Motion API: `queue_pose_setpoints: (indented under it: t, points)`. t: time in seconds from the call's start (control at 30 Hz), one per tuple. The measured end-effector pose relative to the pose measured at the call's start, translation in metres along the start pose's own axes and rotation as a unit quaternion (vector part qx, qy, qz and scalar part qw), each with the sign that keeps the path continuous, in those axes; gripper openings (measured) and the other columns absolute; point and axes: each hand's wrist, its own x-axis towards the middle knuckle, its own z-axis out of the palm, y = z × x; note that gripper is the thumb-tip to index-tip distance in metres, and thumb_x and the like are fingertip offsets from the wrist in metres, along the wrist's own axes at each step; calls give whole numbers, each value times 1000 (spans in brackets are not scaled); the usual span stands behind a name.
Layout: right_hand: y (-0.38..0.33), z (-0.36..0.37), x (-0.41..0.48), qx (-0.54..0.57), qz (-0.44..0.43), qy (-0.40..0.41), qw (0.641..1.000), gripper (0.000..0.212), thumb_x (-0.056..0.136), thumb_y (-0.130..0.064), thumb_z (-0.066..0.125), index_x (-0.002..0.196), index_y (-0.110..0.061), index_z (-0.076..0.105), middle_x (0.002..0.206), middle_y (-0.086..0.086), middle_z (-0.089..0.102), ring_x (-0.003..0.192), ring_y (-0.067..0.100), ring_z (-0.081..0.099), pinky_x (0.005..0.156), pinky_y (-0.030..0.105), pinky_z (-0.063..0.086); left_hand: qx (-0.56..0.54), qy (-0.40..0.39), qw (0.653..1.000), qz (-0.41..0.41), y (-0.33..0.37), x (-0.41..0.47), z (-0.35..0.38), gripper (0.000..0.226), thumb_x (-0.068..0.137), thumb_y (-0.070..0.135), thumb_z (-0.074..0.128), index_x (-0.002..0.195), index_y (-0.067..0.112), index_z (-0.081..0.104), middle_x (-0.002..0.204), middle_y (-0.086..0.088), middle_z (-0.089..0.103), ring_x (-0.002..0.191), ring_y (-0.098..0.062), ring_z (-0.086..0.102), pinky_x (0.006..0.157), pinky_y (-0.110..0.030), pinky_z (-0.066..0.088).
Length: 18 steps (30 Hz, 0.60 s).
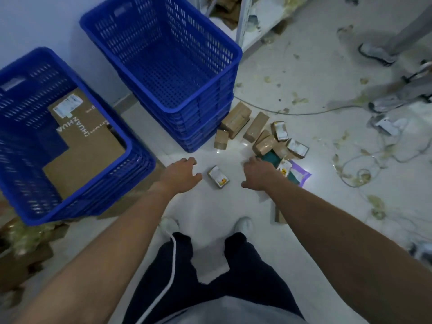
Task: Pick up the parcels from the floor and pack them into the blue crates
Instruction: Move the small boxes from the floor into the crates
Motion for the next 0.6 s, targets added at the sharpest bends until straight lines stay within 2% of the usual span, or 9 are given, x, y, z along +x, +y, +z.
queue_pose_setpoints:
  t: [0.2, 0.37, 0.5, 0.6]
  points:
    - [28, 62, 68, 38, 35, -49, 997, 62, 90, -49, 57, 134, -9, 44, 135, 13, 43, 123, 30, 46, 92, 42, 45, -23, -48, 998, 24, 4, 76, 72, 58, 92, 49, 57, 141, 24, 41, 128, -3, 56, 116, -22, 55, 96, -35, 44]
    - [22, 147, 142, 87, 77, -72, 991, 63, 91, -51, 54, 135, -8, 39, 133, 11, 45, 122, 28, 46, 94, 39, 43, 75, -79, 988, 104, -18, 163, 138, 68, 92, 54, 52, 149, 24, 30, 131, -4, 50, 120, -24, 52, 96, -37, 44]
    - [10, 216, 221, 138, 123, -67, 981, 63, 89, -48, 59, 134, -10, 39, 130, 10, 45, 118, 27, 48, 92, 37, 42, 217, -109, 956, 164, -48, 242, 202, 77, 94, 58, 47, 153, 18, 19, 141, -10, 41, 125, -27, 46, 97, -40, 45]
    - [1, 264, 288, 180, 152, -37, 971, 67, 86, -48, 63, 135, -11, 37, 131, 10, 44, 118, 28, 47, 93, 37, 42, 227, -94, 955, 169, -73, 305, 248, 81, 92, 56, 52, 155, 19, 17, 144, -10, 38, 126, -26, 46, 95, -39, 45]
